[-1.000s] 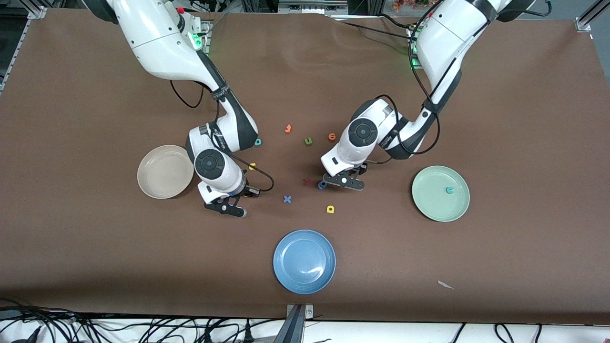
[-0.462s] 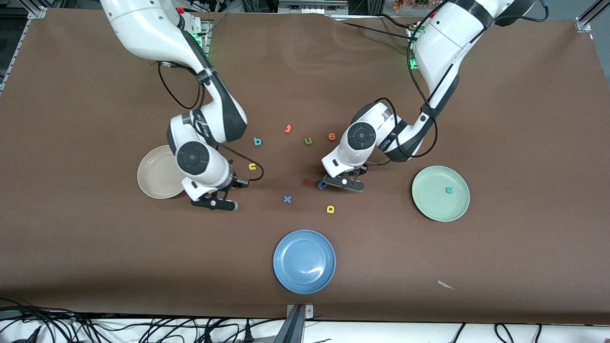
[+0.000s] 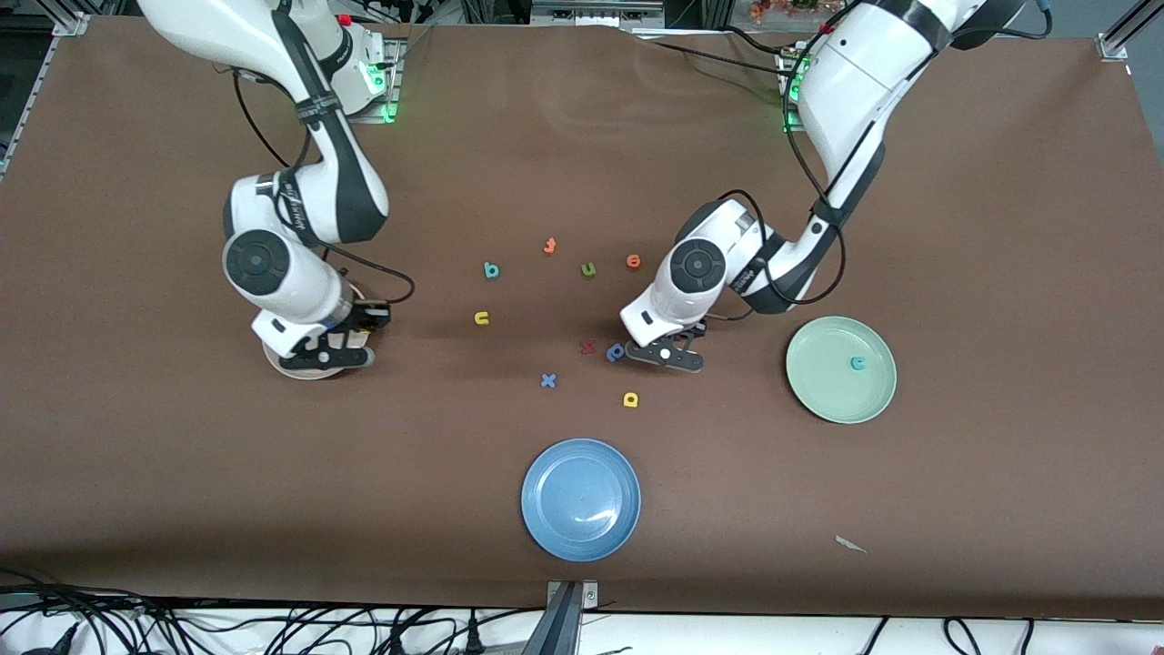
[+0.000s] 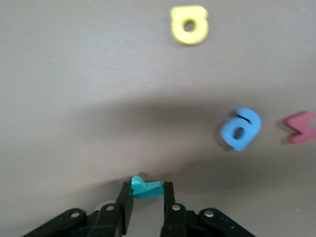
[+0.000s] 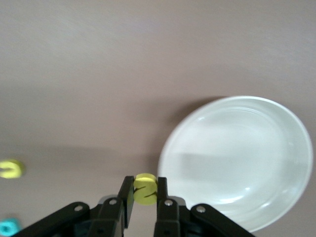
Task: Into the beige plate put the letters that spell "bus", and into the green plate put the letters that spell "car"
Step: 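Place the cyan r on the green plate with the left gripper, then release the yellow 2 onto the beige plate with the right gripper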
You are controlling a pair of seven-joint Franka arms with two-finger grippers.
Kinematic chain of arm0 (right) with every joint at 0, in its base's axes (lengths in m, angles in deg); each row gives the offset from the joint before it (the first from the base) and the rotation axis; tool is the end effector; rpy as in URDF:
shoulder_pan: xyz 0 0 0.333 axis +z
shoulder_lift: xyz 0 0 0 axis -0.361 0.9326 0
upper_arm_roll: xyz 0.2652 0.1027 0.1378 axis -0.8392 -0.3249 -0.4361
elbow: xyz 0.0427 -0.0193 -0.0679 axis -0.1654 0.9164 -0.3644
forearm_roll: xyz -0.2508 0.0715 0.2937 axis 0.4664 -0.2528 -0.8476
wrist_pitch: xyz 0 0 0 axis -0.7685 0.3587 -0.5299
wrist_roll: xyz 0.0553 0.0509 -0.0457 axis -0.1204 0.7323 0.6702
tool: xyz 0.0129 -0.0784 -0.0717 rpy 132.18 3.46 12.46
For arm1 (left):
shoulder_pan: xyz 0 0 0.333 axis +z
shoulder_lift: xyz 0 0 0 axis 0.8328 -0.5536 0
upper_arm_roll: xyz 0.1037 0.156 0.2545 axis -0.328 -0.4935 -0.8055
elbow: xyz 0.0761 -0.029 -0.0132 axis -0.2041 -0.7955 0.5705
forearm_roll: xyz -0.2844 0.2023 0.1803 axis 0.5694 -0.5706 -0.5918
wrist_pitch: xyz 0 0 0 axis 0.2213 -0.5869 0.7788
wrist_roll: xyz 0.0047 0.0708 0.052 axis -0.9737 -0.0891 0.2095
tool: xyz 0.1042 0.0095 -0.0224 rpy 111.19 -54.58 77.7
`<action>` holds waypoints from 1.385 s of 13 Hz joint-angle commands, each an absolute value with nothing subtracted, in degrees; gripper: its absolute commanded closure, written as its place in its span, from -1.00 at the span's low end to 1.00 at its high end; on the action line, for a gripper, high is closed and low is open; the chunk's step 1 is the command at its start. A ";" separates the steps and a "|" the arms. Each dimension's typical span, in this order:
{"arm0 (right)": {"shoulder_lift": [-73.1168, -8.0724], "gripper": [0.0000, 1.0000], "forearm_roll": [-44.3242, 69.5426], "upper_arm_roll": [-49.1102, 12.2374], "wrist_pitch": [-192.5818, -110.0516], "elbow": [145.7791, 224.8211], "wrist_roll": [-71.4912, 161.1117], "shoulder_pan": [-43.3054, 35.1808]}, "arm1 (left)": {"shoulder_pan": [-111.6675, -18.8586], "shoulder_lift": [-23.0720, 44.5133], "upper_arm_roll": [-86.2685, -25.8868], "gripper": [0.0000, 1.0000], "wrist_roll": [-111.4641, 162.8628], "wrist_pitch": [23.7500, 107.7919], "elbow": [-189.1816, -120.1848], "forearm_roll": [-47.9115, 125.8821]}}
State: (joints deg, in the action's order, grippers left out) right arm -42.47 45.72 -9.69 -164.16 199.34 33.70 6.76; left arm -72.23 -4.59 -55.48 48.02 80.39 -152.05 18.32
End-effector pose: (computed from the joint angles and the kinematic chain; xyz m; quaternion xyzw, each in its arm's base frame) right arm 0.5827 0.1495 0.2764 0.9973 0.0510 -0.0440 0.0286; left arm 0.5643 -0.3594 0.1930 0.9950 -0.0877 -0.0454 0.0120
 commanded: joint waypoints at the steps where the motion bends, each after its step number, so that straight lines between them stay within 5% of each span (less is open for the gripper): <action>1: -47.18 0.61 46.55 -5.10 -174.00 210.62 42.64 7.14 | -67.48 0.82 -55.07 0.87 47.73 73.26 -152.62 16.19; 4: -45.35 0.52 46.12 -2.36 -184.30 215.03 48.56 7.05 | -61.42 2.85 -55.07 0.85 44.76 69.90 -152.53 16.19; 5: -45.25 0.02 45.85 -2.27 -184.32 214.86 48.48 6.70 | -58.44 3.38 -54.98 0.84 41.34 69.03 -152.62 16.28; 6: -45.25 -0.82 45.42 -2.26 -184.06 214.86 48.13 6.44 | -55.97 3.38 -54.81 0.83 37.48 68.41 -152.70 16.46; 7: -45.60 -0.97 45.06 -2.26 -182.40 214.69 48.04 6.44 | -53.60 3.38 -54.80 0.80 35.96 67.88 -153.05 17.59; 10: -45.87 -0.98 38.50 -2.70 -174.51 211.45 47.43 6.70 | -49.62 1.55 -54.72 0.67 32.79 67.88 -154.20 17.95; 11: -45.69 -0.98 36.90 -2.96 -172.21 210.04 44.21 7.57 | -49.71 1.02 -54.80 0.23 32.78 67.88 -154.37 17.69; 12: -45.69 -0.98 36.80 -2.97 -172.02 209.68 40.17 9.93 | -49.71 0.58 -54.80 -0.77 32.78 67.88 -154.38 17.60; 13: -45.43 -0.98 36.80 -2.97 -172.28 209.42 34.39 12.82 | -49.80 0.74 -54.80 -1.00 32.78 67.70 -154.20 17.60; 18: -41.48 -0.98 36.36 -2.97 -178.23 207.65 15.90 23.38 | -51.90 1.11 -48.93 -1.00 33.84 67.70 -148.24 18.04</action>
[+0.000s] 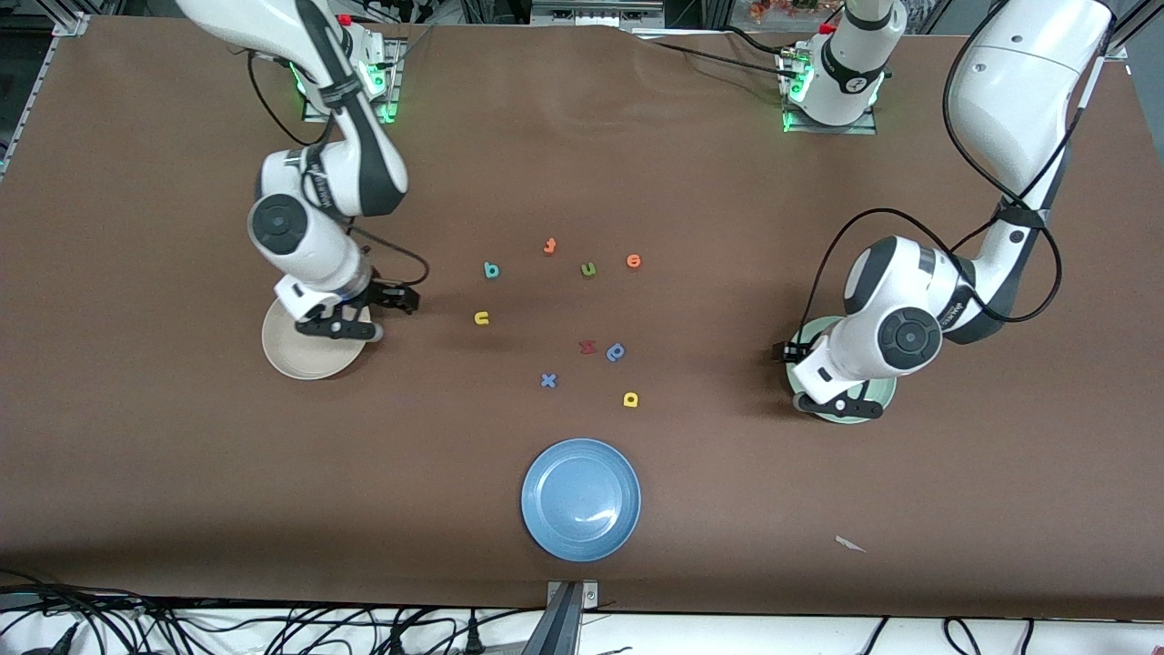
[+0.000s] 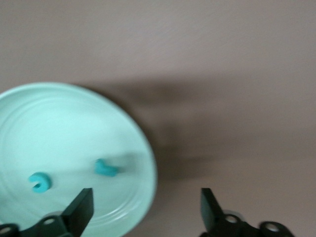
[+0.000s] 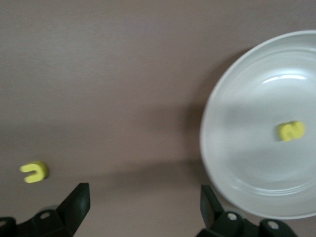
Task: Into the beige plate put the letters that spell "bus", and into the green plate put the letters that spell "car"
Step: 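Release the yellow 2 onto the beige plate with the right gripper, then grasp the u with the right gripper while the left gripper grasps the o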
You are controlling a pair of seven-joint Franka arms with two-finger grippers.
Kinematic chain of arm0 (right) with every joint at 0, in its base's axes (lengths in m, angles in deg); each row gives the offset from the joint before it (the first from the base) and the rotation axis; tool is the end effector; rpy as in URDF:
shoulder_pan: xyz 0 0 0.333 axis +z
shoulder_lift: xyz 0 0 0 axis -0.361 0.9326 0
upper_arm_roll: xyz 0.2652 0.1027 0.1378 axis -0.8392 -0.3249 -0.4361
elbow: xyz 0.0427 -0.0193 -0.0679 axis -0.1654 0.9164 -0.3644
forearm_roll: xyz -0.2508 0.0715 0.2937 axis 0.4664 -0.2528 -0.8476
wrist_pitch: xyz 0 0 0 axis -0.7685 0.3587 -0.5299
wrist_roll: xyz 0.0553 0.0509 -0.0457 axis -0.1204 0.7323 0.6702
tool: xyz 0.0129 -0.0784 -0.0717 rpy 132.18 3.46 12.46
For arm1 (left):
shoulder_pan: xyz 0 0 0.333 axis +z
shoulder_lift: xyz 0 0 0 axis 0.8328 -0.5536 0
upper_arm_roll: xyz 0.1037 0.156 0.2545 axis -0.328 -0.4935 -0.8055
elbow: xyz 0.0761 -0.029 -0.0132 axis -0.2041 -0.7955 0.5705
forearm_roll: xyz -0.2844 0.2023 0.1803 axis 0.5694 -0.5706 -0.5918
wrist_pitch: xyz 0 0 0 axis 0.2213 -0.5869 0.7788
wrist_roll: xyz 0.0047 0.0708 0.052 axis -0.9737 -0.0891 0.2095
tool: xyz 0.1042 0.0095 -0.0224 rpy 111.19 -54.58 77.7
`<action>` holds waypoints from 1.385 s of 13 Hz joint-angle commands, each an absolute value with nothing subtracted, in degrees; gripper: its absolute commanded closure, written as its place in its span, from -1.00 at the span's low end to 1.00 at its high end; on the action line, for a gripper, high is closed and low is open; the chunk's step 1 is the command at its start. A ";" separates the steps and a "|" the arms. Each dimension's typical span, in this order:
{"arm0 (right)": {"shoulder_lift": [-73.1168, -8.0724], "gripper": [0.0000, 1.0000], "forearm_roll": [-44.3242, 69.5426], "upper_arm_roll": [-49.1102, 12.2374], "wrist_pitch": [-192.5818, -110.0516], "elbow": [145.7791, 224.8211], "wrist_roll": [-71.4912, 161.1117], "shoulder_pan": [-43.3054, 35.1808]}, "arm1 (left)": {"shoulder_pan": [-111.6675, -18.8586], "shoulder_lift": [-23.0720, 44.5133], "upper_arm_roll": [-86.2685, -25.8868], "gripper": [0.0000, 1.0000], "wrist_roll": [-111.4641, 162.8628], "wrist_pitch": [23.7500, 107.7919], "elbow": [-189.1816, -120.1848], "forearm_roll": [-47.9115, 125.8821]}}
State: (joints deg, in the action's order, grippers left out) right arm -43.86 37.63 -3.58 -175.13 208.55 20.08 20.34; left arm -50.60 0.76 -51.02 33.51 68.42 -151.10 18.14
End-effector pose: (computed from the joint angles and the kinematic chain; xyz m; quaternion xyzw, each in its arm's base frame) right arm 0.5317 0.2083 0.2479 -0.9983 0.0573 0.0137 0.0016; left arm 0.6412 -0.1627 0.2529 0.9947 -0.0611 -0.0819 0.0108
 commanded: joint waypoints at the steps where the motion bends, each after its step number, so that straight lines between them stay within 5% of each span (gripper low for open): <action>1: -40.69 -0.98 36.36 -2.97 -180.17 207.65 12.48 25.49 | -53.73 0.31 -48.92 -1.00 33.14 67.87 -147.00 17.52; 9: -32.87 -0.97 33.99 -5.87 -183.97 201.17 6.64 29.55 | -68.58 -15.49 -52.59 -1.00 37.09 68.93 -124.25 17.60; 12: -30.93 -0.97 33.99 -6.83 -180.99 198.34 10.84 29.47 | -76.41 -17.53 -59.88 -1.00 37.44 73.92 -123.26 17.78; 18: -30.40 -0.97 33.90 -6.83 -178.69 198.25 16.48 27.62 | -78.71 -21.22 -60.87 -0.96 37.27 82.10 -123.79 17.60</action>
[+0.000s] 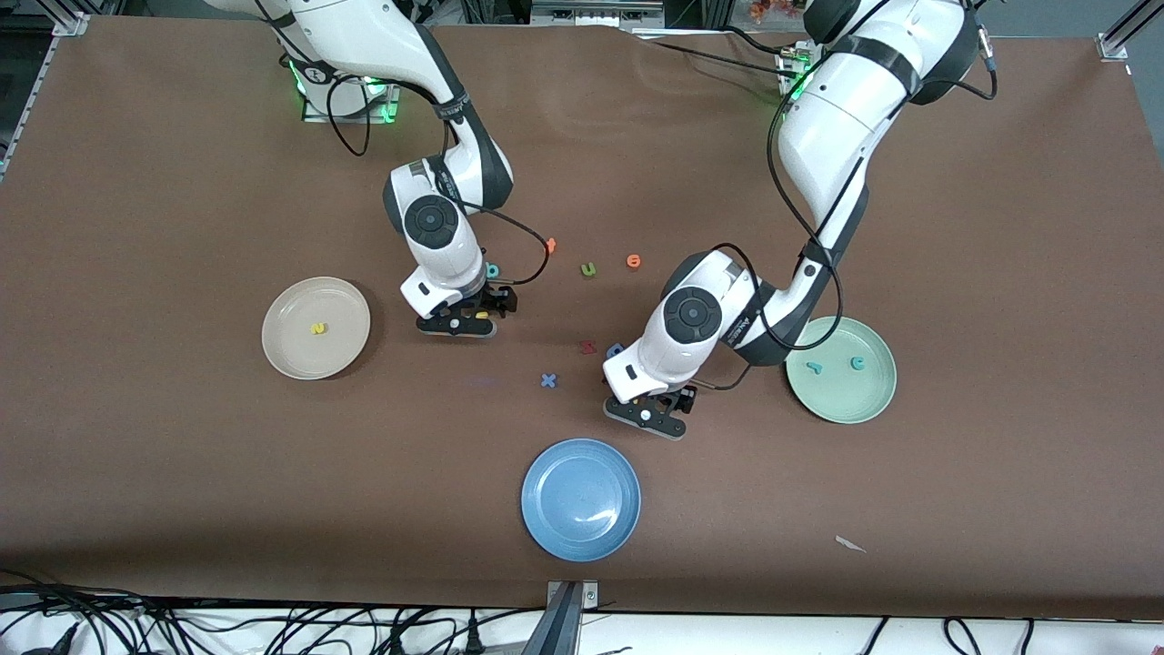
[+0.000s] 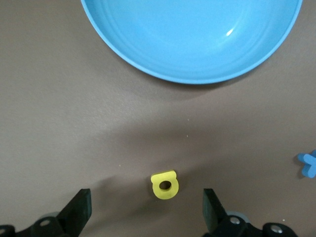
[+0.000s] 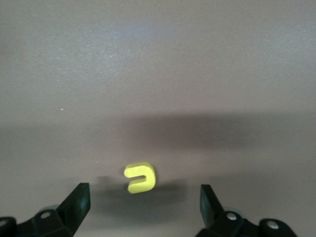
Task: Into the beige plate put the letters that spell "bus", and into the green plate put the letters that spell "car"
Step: 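Grasp the u with the right gripper while the left gripper grasps the o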
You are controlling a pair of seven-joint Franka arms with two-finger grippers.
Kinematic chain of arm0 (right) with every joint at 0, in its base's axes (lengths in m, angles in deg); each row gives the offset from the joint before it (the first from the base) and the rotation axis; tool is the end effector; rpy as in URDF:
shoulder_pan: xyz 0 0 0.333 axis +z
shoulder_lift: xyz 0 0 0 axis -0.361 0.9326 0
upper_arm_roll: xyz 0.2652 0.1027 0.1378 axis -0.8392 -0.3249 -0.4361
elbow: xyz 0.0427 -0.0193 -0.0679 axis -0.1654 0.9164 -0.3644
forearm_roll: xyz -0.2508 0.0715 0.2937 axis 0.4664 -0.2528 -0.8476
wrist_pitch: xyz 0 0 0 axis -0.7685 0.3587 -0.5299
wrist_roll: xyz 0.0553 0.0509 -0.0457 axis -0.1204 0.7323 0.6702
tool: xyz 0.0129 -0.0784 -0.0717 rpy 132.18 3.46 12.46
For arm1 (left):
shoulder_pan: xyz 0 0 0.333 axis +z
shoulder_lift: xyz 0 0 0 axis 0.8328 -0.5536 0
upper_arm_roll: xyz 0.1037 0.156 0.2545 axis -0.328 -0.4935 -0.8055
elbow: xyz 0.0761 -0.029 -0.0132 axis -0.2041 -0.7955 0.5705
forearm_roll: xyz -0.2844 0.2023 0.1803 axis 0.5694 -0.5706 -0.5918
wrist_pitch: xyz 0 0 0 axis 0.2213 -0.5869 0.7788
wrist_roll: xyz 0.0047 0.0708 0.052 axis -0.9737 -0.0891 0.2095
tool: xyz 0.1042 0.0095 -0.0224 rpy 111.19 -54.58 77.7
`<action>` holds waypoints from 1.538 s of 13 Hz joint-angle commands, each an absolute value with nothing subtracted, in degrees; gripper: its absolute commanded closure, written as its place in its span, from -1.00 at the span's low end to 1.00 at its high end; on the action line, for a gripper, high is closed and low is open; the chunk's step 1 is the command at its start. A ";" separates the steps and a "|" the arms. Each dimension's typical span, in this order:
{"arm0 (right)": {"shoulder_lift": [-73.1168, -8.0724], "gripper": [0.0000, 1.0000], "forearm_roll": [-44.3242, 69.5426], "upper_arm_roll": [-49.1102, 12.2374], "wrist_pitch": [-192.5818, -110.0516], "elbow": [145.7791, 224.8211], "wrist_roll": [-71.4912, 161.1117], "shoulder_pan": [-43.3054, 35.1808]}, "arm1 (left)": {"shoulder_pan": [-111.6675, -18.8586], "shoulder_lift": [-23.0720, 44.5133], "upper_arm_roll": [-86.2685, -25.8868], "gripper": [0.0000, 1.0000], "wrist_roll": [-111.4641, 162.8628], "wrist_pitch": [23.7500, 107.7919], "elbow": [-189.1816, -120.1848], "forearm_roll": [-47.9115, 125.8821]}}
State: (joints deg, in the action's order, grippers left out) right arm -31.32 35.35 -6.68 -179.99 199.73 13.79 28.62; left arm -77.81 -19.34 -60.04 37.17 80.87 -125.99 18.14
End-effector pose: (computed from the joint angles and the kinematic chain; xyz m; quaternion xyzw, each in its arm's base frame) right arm 0.5142 0.3308 0.1862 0.9998 -0.0205 0.0052 0.0065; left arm 0.6538 -0.3989 0.1962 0.9850 -0.1597 0.0472 0.0444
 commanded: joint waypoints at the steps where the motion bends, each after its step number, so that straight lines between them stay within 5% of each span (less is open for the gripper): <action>1: -30.22 -0.97 33.90 -6.83 -178.61 197.99 16.66 27.62 | -78.97 -21.31 -60.87 -0.94 37.35 82.72 -124.22 17.60; 5: -29.17 -0.85 33.72 -6.92 -177.03 196.32 16.40 27.09 | -79.15 -21.58 -60.87 -0.73 37.44 82.82 -124.40 17.60; 8: -29.17 -0.77 33.72 -7.01 -176.15 196.23 16.40 27.00 | -80.64 -22.19 -61.39 -0.25 39.81 82.82 -124.32 17.43; 10: -29.08 -0.69 33.72 -7.01 -176.06 196.14 16.40 26.92 | -81.43 -22.37 -62.18 -0.14 40.08 82.90 -124.32 17.43; 13: -28.29 -0.59 31.80 -7.01 -175.97 195.18 16.57 26.83 | -81.44 -22.37 -62.27 0.48 39.99 83.43 -124.32 17.34; 17: -27.58 -0.50 31.53 -7.10 -175.97 194.56 16.58 26.83 | -80.74 -20.97 -62.98 0.61 39.73 82.30 -124.32 17.16; 20: -27.58 -0.26 31.35 -7.10 -175.97 194.56 16.49 26.83 | -77.68 -16.93 -62.89 0.56 39.47 72.39 -124.40 17.25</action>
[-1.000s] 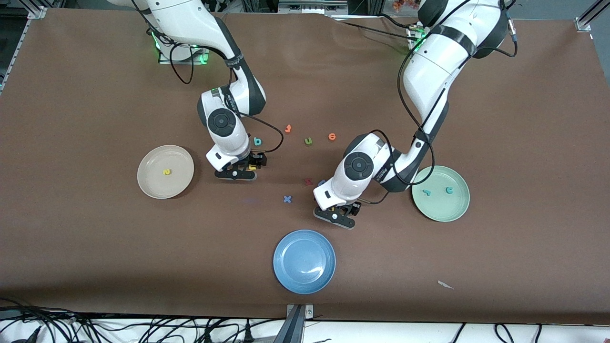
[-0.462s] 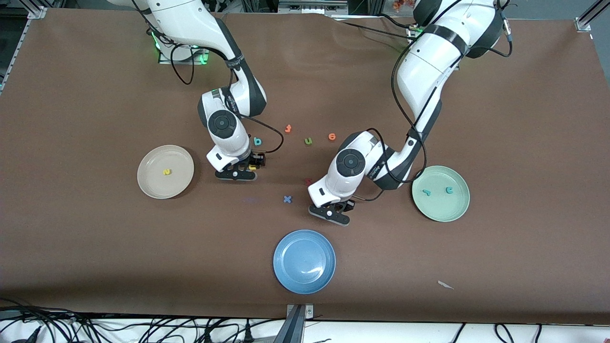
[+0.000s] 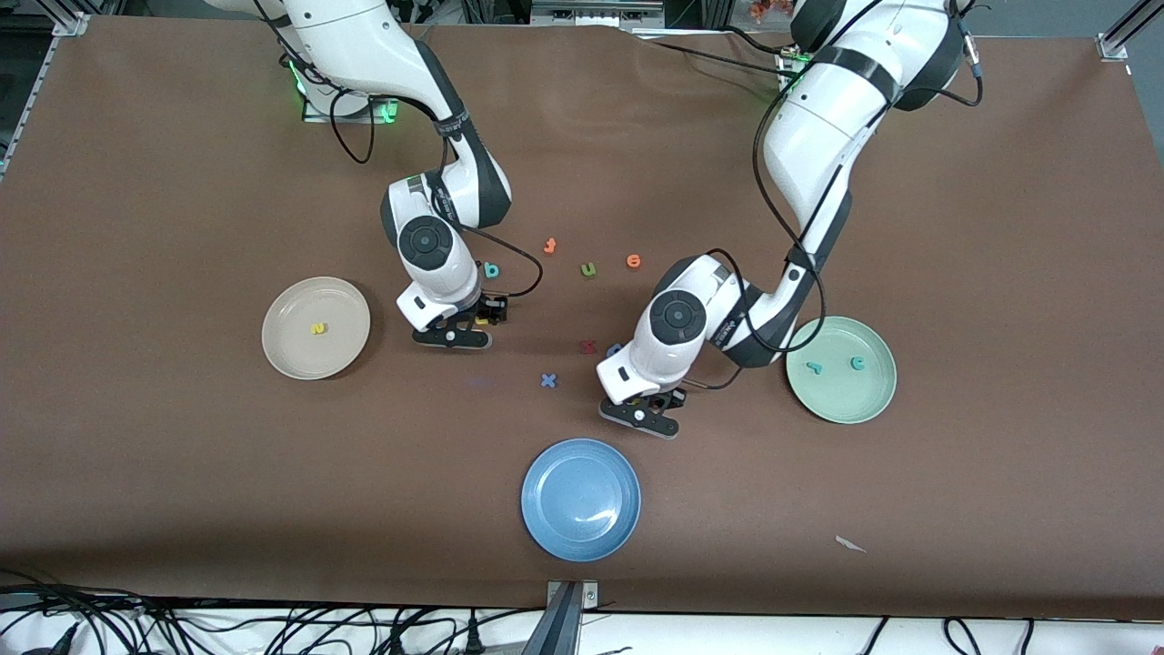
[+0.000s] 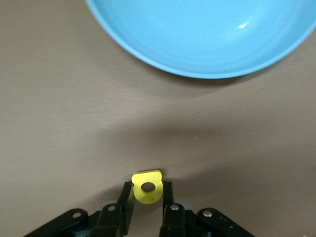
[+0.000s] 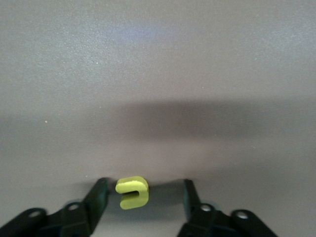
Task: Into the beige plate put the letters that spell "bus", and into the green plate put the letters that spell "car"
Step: 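Place the yellow o on the green plate with the left gripper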
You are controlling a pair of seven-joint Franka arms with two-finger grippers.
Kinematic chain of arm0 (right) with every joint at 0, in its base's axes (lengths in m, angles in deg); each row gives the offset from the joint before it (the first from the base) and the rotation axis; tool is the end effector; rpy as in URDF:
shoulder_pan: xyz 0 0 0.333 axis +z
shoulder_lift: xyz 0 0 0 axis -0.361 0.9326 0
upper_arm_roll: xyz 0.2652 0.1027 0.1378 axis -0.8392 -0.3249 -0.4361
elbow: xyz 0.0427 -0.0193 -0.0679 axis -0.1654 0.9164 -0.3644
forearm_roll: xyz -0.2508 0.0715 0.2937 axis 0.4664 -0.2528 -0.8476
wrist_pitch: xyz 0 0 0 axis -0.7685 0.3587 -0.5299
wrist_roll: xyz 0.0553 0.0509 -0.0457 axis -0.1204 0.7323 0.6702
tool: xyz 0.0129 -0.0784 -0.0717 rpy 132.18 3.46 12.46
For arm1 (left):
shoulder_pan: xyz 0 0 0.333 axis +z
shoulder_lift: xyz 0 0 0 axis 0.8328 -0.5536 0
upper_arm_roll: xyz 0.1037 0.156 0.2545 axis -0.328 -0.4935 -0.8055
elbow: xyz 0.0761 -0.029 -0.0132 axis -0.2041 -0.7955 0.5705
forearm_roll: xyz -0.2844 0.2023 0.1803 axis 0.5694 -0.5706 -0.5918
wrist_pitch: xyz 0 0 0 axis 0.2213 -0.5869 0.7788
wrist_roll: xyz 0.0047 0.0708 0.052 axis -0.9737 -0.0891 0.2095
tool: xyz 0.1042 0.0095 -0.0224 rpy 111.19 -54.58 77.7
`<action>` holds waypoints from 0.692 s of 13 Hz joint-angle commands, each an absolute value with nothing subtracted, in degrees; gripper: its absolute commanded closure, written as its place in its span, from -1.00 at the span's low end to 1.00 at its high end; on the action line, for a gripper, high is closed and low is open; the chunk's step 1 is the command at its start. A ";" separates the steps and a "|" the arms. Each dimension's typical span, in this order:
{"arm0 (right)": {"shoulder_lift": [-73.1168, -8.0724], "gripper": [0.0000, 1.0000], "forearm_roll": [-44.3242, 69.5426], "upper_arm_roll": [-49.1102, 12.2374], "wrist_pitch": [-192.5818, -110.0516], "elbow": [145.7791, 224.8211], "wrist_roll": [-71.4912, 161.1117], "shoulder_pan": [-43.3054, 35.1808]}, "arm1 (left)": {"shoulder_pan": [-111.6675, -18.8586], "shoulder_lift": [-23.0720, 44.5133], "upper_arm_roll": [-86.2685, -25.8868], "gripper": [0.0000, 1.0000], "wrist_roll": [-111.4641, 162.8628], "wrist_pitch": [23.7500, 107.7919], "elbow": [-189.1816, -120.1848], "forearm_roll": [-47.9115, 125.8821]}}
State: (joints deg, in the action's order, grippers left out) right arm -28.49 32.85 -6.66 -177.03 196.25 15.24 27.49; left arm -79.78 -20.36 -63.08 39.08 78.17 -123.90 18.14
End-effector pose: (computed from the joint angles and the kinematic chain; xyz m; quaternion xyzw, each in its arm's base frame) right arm 0.5273 0.3285 0.1750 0.9994 -0.0304 -0.0153 0.0062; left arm 0.6577 -0.3946 0.1894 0.9887 -0.1438 0.0392 0.0170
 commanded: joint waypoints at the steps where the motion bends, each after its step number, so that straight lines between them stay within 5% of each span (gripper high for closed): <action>1: -27.58 -0.17 31.18 -7.27 -175.97 194.56 16.49 26.91 | -76.70 -15.61 -62.80 0.56 39.46 69.40 -124.58 17.25; 9: -27.58 0.00 30.56 -7.80 -175.97 194.56 16.57 26.57 | -62.82 -7.08 -62.45 0.61 15.06 54.10 -132.22 17.95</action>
State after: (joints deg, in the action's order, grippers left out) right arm -28.49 31.97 -7.24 -176.82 195.93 15.24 27.45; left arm -65.62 -11.00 -63.05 20.50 57.21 -128.15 18.14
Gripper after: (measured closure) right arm 0.489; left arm 0.731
